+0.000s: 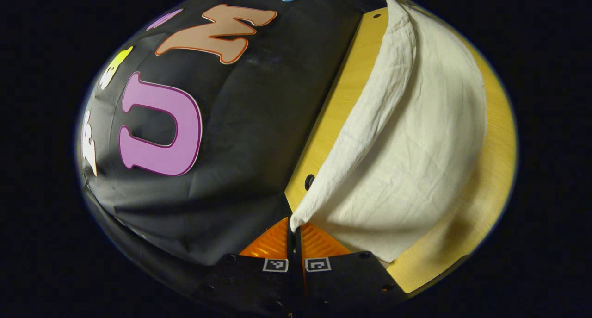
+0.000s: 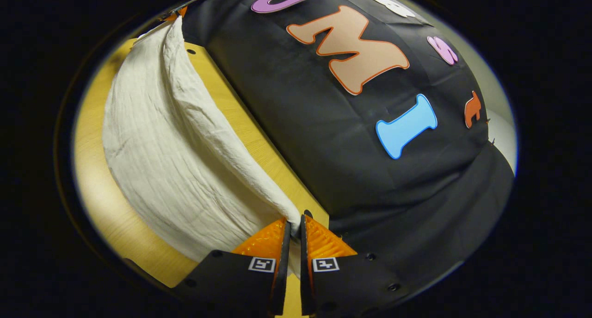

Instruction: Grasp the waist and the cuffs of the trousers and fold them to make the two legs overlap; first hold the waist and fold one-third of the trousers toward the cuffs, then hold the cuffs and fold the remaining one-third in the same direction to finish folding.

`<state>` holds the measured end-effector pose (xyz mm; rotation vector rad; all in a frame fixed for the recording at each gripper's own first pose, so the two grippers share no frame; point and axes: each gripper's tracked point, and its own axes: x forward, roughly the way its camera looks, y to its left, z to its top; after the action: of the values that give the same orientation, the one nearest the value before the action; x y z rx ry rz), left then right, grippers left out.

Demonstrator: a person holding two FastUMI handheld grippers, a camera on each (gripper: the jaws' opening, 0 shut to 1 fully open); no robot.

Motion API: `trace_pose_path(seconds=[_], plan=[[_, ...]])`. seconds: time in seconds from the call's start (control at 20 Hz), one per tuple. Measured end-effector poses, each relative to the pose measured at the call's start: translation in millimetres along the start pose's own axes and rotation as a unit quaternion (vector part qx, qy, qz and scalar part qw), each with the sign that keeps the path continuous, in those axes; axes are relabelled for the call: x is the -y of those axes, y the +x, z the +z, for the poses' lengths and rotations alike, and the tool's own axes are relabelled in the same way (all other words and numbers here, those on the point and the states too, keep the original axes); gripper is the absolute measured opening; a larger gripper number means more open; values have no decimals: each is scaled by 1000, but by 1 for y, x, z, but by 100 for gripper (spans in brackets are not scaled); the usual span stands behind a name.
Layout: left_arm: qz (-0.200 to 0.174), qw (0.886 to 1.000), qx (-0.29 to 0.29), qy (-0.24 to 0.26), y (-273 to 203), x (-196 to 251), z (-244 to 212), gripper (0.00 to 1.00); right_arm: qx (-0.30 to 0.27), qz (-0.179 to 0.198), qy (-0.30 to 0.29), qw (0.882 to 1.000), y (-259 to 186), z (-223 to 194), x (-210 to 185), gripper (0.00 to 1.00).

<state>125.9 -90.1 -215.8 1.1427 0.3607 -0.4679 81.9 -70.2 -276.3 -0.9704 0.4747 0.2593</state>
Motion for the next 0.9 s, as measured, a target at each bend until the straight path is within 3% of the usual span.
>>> trace_pose_path(seconds=[0.3,0.35,0.4,0.55,0.6,0.7,0.75,0.85,0.9], plan=[[-6,1000,25,14,56,12,15,0,-48,6,24,999,46,-10,-20,16],[-11,999,27,13,64,20,15,0,-57,7,27,998,53,-12,-24,21],[-18,999,26,11,73,28,14,0,-65,7,30,997,58,-15,-29,15],[-19,999,38,-3,81,37,15,0,-85,15,49,995,70,-19,-39,15],[-23,999,44,-13,81,40,19,0,-86,18,62,994,70,-19,-45,29],[-30,997,54,-43,72,43,24,7,-74,25,95,992,68,-6,-49,76],[-28,995,64,-64,65,43,30,29,-64,31,113,991,51,-2,-47,100],[-16,993,73,-93,48,38,41,100,-60,30,136,988,52,0,-46,98],[-10,991,71,-109,40,36,42,94,-61,31,151,986,45,-3,-47,98]])
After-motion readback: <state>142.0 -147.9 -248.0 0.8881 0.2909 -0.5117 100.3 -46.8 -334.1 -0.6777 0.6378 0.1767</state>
